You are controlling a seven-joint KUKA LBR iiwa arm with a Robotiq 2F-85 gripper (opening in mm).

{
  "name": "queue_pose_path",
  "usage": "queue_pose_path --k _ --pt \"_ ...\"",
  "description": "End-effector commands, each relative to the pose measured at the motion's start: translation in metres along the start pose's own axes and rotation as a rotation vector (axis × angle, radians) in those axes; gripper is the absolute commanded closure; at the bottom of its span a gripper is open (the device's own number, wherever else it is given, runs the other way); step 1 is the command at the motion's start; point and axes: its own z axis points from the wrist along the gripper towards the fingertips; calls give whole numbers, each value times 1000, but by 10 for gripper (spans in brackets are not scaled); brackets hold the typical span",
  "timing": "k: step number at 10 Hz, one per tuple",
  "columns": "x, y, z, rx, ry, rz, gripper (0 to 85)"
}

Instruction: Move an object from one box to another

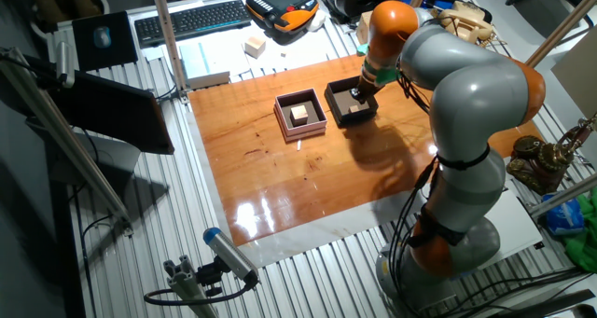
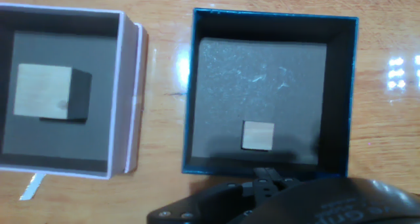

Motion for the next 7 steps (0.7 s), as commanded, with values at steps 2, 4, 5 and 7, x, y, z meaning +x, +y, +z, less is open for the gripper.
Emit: queue_pose_path --k 2,4,5,7 --pt "0 0 1 2 -6 5 850" --pt "0 0 1 -26 3 36 850" --pt "0 0 1 -25 19 56 850" --pt "0 0 1 -5 26 88 850"
